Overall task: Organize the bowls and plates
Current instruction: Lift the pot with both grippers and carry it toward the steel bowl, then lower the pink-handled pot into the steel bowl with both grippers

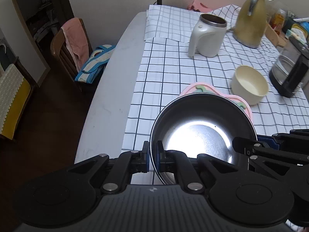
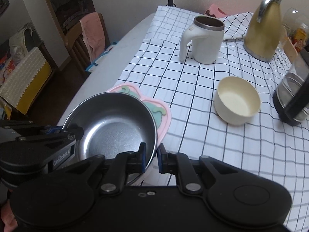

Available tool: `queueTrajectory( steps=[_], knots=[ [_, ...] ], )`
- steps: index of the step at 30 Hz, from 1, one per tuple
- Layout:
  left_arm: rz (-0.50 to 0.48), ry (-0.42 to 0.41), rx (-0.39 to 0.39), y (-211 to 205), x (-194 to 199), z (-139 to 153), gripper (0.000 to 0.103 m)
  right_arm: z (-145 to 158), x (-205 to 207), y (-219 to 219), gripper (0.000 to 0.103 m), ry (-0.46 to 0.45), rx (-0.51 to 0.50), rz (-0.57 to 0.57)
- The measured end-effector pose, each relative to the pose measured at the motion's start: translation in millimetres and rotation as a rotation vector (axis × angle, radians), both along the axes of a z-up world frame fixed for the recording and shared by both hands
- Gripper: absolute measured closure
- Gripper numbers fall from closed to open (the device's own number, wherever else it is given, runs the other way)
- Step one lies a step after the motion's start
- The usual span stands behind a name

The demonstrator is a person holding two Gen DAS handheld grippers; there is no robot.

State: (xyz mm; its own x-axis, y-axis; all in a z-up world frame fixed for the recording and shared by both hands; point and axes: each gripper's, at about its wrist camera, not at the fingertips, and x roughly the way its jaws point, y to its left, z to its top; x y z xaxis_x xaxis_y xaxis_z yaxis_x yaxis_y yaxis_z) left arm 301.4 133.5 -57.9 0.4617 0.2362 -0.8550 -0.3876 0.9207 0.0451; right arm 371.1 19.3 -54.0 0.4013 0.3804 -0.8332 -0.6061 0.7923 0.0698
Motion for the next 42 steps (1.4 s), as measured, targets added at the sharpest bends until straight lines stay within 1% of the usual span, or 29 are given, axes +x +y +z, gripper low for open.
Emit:
queueTrajectory(
  steps=[7, 10, 14, 17, 22, 24, 28, 36, 42],
  knots=[
    [-0.044, -0.026, 0.001, -33, -55, 30, 0.098, 32, -57, -31, 0.090, -0.016, 0.021, -0.029],
    [-0.055, -0.023, -0.005, -46, -78, 37, 0.098, 41, -83, -45, 0.091, -0.032, 0.017, -0.036],
    [-0.077, -0.015, -0.045, -61, -112, 40, 0.098, 47, -117, -63, 0.091, -0.035, 0.012, -0.049],
    [-0.087, -0.003, -0.042, -74, -137, 37, 0.097, 43, -140, -76, 0.091, -0.020, 0.011, -0.056],
    [-0.096, -0.006, -0.045, -92, -175, 32, 0.097, 34, -180, -95, 0.090, 0.009, 0.019, -0.071],
    [-0.105, 0.004, -0.048, -99, -188, 27, 0.097, 27, -192, -104, 0.090, 0.027, 0.029, -0.077],
    [-0.116, 0.010, -0.049, -111, -208, 15, 0.097, 16, -217, -119, 0.090, 0.035, 0.030, -0.091],
    [-0.144, 0.052, -0.062, -124, -232, -15, 0.097, -13, -241, -134, 0.090, 0.067, 0.019, -0.106],
    [-0.152, 0.063, -0.064, -126, -238, -33, 0.097, -34, -253, -135, 0.090, 0.050, -0.008, -0.096]
  ],
)
